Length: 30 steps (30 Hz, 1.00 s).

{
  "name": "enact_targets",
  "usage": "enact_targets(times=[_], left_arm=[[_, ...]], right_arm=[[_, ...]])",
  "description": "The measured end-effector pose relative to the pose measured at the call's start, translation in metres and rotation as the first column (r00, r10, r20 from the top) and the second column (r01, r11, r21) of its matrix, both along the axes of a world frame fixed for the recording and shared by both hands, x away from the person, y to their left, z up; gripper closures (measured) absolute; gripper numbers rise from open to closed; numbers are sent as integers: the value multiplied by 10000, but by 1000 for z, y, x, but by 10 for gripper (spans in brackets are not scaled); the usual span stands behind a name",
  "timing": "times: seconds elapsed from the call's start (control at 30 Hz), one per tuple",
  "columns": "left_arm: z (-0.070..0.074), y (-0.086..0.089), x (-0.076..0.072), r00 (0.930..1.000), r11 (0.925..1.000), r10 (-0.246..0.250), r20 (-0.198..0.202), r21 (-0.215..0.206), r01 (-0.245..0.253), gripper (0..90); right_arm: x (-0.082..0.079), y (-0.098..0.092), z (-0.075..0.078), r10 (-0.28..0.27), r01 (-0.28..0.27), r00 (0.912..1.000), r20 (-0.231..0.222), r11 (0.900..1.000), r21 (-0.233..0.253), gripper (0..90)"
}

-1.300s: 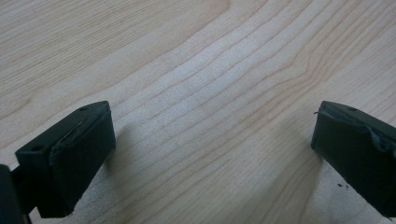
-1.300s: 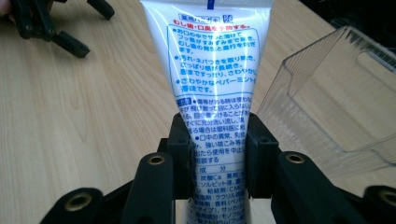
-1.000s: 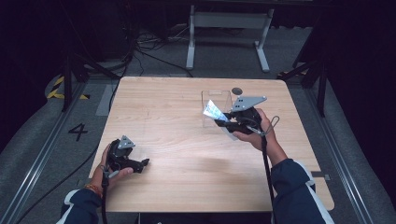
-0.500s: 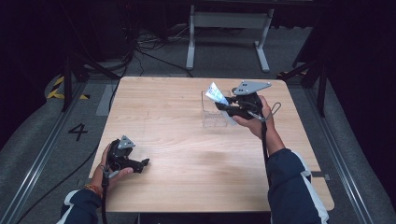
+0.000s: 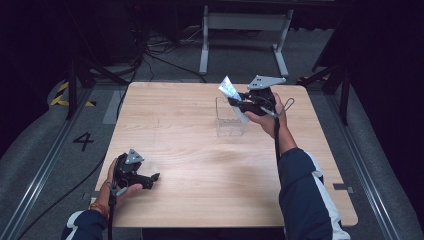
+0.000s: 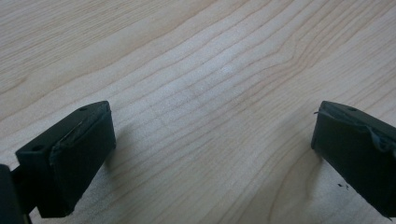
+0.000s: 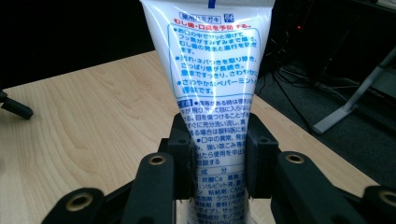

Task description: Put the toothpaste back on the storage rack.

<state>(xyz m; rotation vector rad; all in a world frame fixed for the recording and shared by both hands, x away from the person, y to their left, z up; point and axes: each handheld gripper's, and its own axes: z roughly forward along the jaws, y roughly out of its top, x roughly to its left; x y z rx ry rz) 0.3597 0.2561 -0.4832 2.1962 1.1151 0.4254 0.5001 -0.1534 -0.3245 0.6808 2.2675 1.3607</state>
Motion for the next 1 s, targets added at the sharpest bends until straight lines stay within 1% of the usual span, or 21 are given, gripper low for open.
enact_targets(times=[0.07, 0.1, 0.13, 0.23, 0.27, 0.33, 0.43, 0.5, 0.53, 0.57, 0.6, 0.67, 0.7, 0.77, 0.83, 0.9, 0.97, 1.0], left_arm=[[0, -1, -2, 9999, 10000, 59, -106, -65, -60, 3], [0, -1, -2, 9999, 10000, 59, -106, -65, -60, 3], [0, -1, -3, 9999, 9999, 105, 6, -75, -105, 3], [0, -1, -5, 10000, 9999, 84, -44, -110, -85, 3], [0, 0, -6, 10000, 10000, 19, -26, -12, -19, 3], [0, 1, -8, 10000, 10000, 37, 34, -66, -37, 3], [0, 2, -10, 10000, 10000, -2, -7, -73, 2, 3], [0, 3, -11, 9999, 10000, -95, 40, -12, 95, 3], [0, 4, -12, 10000, 10000, -67, -11, -58, 67, 3], [0, 4, -12, 10000, 10000, -71, 21, -22, 71, 3], [0, 4, -13, 10000, 10000, -61, -21, -66, 61, 3], [0, 6, -14, 9999, 9999, -147, 12, 87, 147, 3], [0, 6, -15, 10000, 10000, -59, -78, -38, 59, 3], [0, 7, -15, 9999, 9999, -144, 17, 44, 144, 3], [0, 6, -16, 10000, 10000, -56, -76, -74, 56, 3], [0, 6, -17, 10000, 9999, -10, -44, -101, 10, 3], [0, 6, -18, 9999, 9999, 42, -113, -94, -43, 3], [0, 6, -18, 9999, 9999, 51, -110, -126, -52, 3]], right_arm=[[5, 2, -1, -38, 38, 10000, -5, 10000, -25, 695], [7, 2, -1, -32, 32, 10000, 14, 10000, 2, 695], [10, 3, -2, -55, 55, 10000, -33, 9999, 84, 696], [15, 4, -3, -117, 117, 9999, 1, 9998, 181, 695], [17, 4, -4, -104, 105, 9999, -27, 9995, 288, 695], [22, 5, -7, -206, 206, 9998, 6, 9993, 317, 696], [28, 5, -12, -240, 243, 9997, -65, 9986, 464, 695], [30, 5, -14, -292, 296, 9995, -92, 9985, 465, 695], [31, 6, -15, -311, 315, 9994, -118, 9986, 425, 695], [33, 7, -17, -344, 348, 9994, -99, 9987, 384, 695], [36, 8, -20, -348, 354, 9993, -145, 9984, 431, 694], [37, 8, -21, -318, 325, 9994, -155, 9985, 447, 694], [38, 9, -22, -343, 350, 9993, -172, 9985, 427, 694], [40, 9, -25, -406, 412, 9990, -172, 9984, 396, 694], [42, 9, -28, -435, 446, 9988, -237, 9979, 466, 693], [44, 9, -31, -447, 458, 9986, -274, 9981, 410, 693], [44, 9, -34, -477, 484, 9985, -256, 9984, 282, 692], [44, 8, -35, -497, 506, 9983, -312, 9983, 295, 692]])
